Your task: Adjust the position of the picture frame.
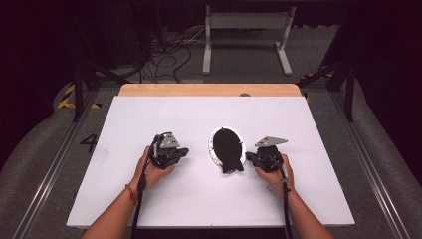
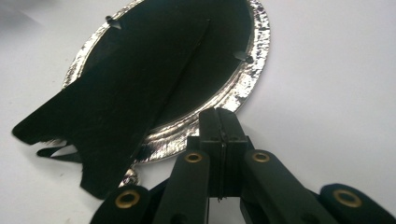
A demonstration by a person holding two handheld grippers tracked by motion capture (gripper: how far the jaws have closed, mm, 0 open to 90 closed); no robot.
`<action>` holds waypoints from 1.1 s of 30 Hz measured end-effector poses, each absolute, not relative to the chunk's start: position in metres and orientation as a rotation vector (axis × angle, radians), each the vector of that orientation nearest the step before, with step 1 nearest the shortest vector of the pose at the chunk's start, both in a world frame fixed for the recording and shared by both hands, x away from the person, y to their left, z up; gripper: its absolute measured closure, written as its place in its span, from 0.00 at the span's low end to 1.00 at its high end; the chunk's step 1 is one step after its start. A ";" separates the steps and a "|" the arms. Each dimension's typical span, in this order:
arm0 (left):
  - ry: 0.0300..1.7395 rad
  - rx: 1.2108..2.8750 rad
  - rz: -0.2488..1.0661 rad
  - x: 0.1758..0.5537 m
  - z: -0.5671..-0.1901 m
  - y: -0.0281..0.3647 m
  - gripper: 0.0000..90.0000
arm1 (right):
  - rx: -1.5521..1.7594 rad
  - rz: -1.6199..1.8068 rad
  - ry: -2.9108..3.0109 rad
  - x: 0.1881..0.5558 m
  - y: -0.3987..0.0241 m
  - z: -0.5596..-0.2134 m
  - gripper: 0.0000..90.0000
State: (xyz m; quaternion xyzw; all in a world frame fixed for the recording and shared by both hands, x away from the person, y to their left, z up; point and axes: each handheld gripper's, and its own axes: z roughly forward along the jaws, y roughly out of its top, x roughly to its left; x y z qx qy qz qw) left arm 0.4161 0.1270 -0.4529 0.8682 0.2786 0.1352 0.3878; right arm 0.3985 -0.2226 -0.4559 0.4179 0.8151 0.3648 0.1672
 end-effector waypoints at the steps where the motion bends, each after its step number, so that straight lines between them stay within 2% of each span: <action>1: 0.707 2.214 0.340 0.415 -0.453 0.127 0.98 | 1.193 1.041 2.323 0.397 -0.222 -0.456 1.00; 11: 0.679 2.237 0.324 0.411 -0.456 0.122 0.97 | 1.118 1.049 2.402 0.380 -0.211 -0.453 1.00; 33: 0.641 2.267 0.296 0.408 -0.457 0.116 0.96 | 1.103 1.093 2.439 0.375 -0.200 -0.456 1.00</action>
